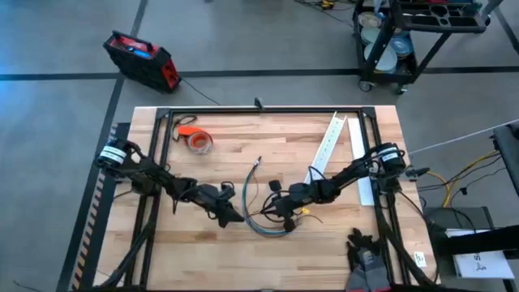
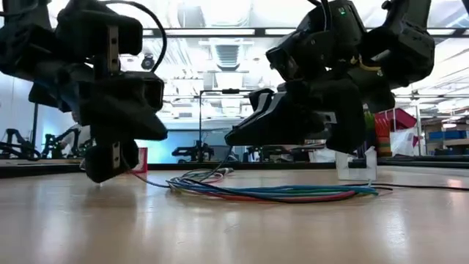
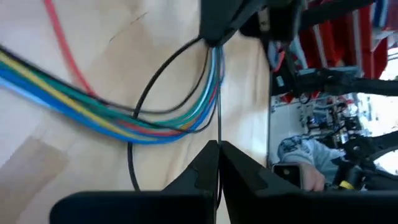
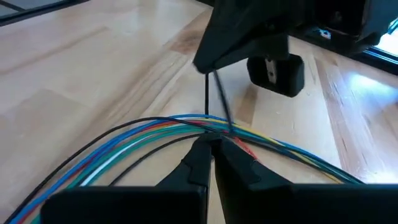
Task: Ziptie cables
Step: Wrap the cables together using a black zip tie
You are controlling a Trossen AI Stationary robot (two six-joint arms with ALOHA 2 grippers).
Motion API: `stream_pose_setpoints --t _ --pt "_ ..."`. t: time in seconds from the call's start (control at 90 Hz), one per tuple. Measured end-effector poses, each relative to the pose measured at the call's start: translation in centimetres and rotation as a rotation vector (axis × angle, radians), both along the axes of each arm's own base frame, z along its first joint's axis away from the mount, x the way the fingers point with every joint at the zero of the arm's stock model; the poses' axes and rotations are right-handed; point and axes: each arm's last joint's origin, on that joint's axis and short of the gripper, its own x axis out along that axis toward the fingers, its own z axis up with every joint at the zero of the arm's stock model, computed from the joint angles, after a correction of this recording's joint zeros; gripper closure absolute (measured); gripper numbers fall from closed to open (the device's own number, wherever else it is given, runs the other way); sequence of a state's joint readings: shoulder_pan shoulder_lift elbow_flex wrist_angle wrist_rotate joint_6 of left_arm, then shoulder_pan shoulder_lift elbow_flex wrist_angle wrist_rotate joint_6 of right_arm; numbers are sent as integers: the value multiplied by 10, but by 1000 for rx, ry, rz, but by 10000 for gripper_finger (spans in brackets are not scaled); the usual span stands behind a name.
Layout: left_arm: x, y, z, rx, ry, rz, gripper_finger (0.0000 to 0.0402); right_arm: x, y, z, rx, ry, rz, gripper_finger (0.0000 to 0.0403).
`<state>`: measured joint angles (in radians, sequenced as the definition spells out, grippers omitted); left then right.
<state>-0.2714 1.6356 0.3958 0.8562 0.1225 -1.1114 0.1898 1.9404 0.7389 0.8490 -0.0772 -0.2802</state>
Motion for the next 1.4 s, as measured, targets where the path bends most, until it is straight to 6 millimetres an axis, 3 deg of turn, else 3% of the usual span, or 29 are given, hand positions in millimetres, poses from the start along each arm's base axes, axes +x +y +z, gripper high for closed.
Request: stream_pose_setpoints --t 1.4 --pt "-1 -1 -1 31 -1 -34 402 3 -1 2 8 -2 -46 403"
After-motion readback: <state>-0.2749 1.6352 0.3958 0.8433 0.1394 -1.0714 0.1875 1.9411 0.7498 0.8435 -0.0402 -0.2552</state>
